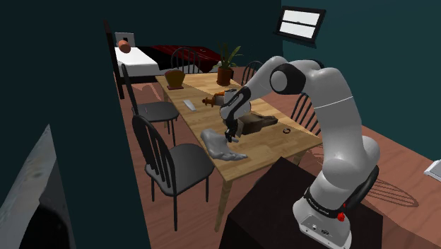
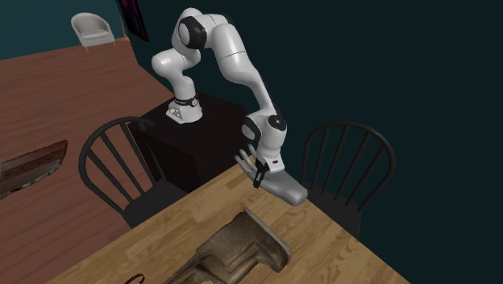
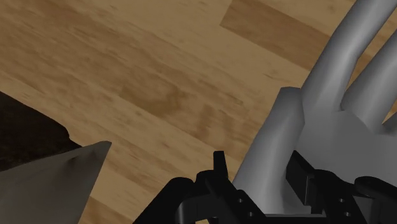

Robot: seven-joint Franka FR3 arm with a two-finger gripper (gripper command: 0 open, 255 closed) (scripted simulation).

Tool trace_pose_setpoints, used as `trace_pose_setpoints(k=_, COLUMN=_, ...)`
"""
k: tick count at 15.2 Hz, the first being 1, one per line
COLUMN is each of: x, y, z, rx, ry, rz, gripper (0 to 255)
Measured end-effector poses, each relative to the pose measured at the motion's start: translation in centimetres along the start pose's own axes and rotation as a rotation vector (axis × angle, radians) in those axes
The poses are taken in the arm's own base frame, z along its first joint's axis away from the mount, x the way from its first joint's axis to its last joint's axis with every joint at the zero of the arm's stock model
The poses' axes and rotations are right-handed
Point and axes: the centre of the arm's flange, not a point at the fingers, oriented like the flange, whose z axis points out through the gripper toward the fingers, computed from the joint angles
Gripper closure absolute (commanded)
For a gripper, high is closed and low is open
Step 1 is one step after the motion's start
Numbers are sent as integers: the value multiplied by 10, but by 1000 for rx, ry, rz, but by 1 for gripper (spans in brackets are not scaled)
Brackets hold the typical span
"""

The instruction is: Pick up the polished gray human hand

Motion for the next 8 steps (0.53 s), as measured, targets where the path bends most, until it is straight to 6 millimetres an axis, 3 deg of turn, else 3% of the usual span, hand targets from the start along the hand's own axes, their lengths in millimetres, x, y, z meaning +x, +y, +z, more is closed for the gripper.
trace_pose_setpoints(k=3, x=0, y=-1, z=-2, rx=0, ry=0, rz=0, gripper=255)
trace_pose_setpoints(k=8, x=-5, y=0, z=-24, rx=0, ry=-2, rz=-1, gripper=255)
